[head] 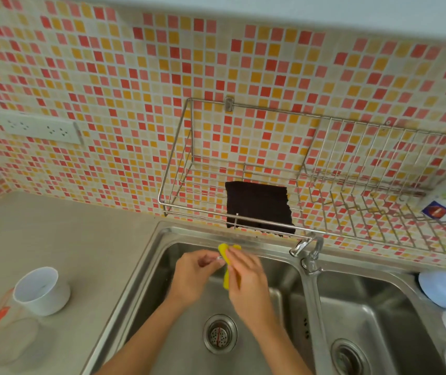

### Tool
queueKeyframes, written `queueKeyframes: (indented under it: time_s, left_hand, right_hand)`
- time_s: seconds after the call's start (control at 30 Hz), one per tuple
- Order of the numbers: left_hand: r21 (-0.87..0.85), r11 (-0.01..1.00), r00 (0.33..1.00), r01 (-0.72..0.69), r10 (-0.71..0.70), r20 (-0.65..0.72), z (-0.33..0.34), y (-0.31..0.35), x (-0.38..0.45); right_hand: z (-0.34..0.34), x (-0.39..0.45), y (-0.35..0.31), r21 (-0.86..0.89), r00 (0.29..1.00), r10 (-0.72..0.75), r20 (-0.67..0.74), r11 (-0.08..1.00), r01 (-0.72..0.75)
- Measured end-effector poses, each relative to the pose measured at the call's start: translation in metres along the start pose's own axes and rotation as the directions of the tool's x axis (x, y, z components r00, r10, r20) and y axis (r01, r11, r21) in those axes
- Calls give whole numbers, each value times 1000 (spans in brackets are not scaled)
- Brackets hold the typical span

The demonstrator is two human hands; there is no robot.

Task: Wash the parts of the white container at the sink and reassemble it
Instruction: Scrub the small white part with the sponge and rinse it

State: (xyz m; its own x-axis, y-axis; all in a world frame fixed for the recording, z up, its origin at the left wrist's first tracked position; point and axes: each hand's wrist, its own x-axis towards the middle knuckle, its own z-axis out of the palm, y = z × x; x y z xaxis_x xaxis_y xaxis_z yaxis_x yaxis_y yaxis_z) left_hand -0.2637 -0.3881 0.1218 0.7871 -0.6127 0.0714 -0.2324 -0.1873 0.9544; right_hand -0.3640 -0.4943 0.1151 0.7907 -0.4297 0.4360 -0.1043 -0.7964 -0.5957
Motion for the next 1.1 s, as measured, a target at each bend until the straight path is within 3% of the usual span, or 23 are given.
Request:
queueKeyframes:
  time_s: [0.17, 0.33, 0.47, 0.6, 0.7, 0.87, 1.0, 1.1]
  left_hand:
    - [-43, 994, 993, 98, -101, -55, 0, -12, 2]
    - [-182, 970, 987, 161, -163, 6, 5, -13, 0]
    - [-202, 961, 978, 188, -201, -47, 9, -13, -1]
    - [-225, 959, 983, 174, -182, -16, 6, -10, 0]
    - [-111, 980, 986, 166, -164, 24, 4, -10, -1]
    - [-36, 980, 979, 198, -195, 62, 4, -4, -3]
    - [206, 979, 996, 5, -23, 82, 3, 1, -7]
    - [366, 907, 976, -207, 166, 142, 6, 0, -4]
  right_hand:
    - [-3, -3, 19, -3, 973, 212, -95, 977, -213]
    - [3, -15, -2, -68, 999, -33, -28, 997, 31]
    - [1, -8, 8, -56, 994, 91, -68, 994, -95]
    - [3, -15, -6, -84, 998, -43, -43, 996, 39]
    - [-4, -7, 2, -139, 999, 13, -37, 990, -18]
    - [-16, 6, 9, -265, 989, -93, 114, 957, 121]
    - [-25, 12, 17, -250, 960, -16, 279, 964, 89]
    - [-30, 15, 18, -204, 942, 0, 336, 976, 72]
